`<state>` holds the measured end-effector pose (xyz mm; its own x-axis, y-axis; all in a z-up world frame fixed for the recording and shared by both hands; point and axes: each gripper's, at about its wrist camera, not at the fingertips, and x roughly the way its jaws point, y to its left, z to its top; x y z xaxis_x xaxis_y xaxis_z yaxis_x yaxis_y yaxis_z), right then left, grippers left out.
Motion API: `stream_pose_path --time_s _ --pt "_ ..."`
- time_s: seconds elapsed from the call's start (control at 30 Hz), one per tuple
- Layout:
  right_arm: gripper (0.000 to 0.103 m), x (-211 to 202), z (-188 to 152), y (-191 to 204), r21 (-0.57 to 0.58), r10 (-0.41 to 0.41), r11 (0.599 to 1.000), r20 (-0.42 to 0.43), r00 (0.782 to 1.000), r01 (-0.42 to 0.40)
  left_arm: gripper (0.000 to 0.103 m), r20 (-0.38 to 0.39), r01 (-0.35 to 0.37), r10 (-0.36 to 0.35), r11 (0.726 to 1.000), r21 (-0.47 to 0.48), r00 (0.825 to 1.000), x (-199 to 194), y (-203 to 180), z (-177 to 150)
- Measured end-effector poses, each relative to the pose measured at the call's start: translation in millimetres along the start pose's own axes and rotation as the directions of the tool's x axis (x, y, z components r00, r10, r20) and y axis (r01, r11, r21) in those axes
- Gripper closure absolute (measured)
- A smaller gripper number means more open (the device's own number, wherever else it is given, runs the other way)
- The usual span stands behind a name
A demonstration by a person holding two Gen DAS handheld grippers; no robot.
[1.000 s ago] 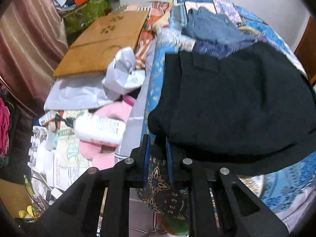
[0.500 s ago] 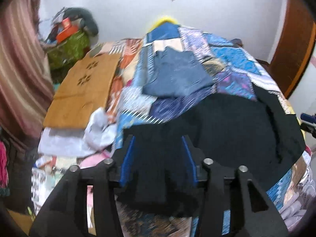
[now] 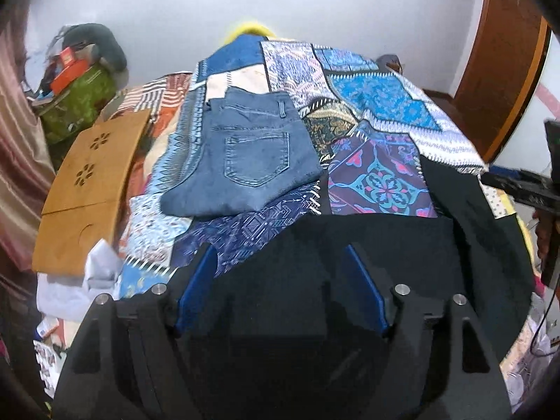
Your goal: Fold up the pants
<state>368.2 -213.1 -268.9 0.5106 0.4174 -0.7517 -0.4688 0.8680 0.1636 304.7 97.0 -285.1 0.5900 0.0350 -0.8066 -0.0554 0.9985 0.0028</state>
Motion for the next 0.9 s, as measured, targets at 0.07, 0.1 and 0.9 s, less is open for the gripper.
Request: stream_pose_path --time_s 0.07,0.1,0.9 --pt "0.042 20 9 -6 0.003 -0.001 1.0 -0.023 1.0 0.001 0.029 -0.02 -0.001 0.001 1.0 0.01 1.0 15 -3 2" --pt "0.042 35 14 -9 -0.004 -0.001 1.0 -0.039 0.999 0.001 0.029 -0.031 0.006 -0.005 1.0 0.014 0.999 22 -3 2" --pt "0.09 49 31 -26 -0.033 0.023 0.999 -0.038 0.999 -0.024 0.029 -0.07 0.034 -0.031 0.998 0.046 0.997 19 -26 0"
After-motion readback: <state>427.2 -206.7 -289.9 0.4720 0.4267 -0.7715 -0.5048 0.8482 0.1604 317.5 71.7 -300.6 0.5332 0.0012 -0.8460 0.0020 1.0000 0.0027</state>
